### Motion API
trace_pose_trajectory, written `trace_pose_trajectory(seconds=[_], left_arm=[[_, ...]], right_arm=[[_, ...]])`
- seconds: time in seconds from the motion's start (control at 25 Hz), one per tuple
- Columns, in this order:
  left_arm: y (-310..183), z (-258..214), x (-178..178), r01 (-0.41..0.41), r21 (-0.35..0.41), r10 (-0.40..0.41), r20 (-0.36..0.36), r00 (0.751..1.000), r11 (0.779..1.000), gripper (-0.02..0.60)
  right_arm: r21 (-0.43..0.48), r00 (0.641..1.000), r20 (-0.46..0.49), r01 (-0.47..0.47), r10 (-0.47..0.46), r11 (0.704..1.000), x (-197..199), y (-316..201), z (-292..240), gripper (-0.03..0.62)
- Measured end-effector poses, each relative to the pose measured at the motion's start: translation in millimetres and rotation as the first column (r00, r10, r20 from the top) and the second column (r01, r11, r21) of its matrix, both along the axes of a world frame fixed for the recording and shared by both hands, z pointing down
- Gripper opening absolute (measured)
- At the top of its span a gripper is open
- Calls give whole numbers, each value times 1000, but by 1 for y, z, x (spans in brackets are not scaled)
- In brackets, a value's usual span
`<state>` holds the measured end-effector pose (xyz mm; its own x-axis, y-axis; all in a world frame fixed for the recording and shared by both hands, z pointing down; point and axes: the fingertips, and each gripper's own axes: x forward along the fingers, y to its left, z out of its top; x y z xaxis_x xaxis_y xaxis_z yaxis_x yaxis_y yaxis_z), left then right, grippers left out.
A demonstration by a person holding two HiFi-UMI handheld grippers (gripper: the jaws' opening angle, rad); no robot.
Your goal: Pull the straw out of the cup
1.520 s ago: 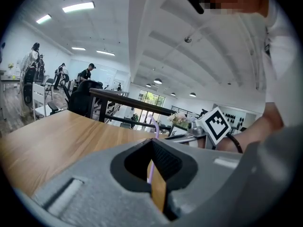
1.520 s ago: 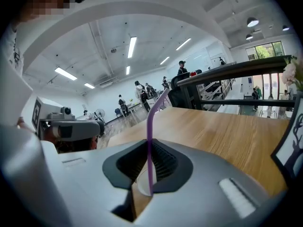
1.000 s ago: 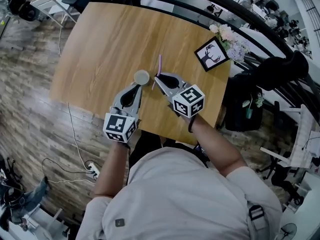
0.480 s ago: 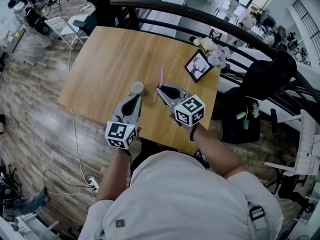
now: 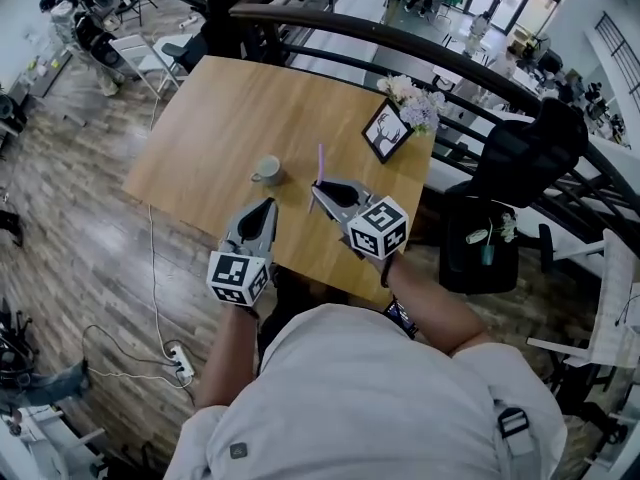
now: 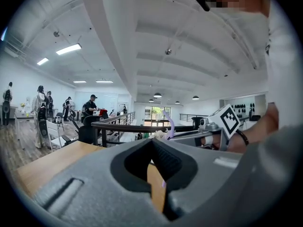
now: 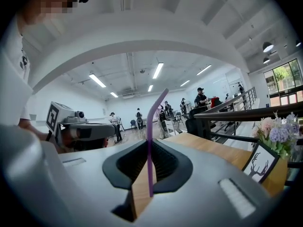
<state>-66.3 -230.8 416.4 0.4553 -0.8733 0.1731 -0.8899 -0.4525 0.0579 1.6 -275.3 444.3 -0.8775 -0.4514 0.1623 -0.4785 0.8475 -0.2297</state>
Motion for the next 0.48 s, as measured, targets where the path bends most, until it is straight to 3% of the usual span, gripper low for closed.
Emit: trace_pose_trajectory(seconds=[0.48], left_arm=[[67, -5, -14, 70, 3, -70, 8, 997, 998, 5]], right_arm=[[38, 997, -1, 71, -72, 997, 0, 61, -14, 35]])
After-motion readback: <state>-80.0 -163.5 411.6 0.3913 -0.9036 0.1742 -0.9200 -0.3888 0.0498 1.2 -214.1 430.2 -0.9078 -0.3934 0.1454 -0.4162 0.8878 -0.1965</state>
